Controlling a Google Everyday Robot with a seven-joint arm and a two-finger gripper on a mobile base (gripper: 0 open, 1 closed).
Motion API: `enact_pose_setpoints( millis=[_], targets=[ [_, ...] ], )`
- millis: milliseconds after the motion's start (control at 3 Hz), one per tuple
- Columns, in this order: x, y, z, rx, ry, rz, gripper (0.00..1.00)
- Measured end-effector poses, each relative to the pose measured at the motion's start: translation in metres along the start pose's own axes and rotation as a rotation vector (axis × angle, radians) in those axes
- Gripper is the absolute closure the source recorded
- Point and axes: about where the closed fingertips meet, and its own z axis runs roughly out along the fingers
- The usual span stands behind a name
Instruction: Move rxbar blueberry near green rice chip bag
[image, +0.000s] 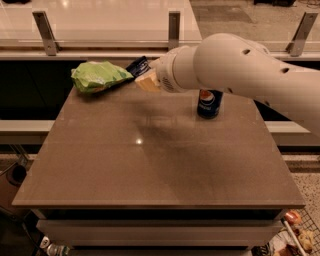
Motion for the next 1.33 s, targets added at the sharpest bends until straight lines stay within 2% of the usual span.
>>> enact_pose_setpoints(
  millis=[667,1333],
  targets=[
    [0.025,-0.007,0.046,0.025,0.008,0.058,1.0],
    [0.03,-0.015,0.097,0.048,-0.002,0.083,1.0]
  ],
)
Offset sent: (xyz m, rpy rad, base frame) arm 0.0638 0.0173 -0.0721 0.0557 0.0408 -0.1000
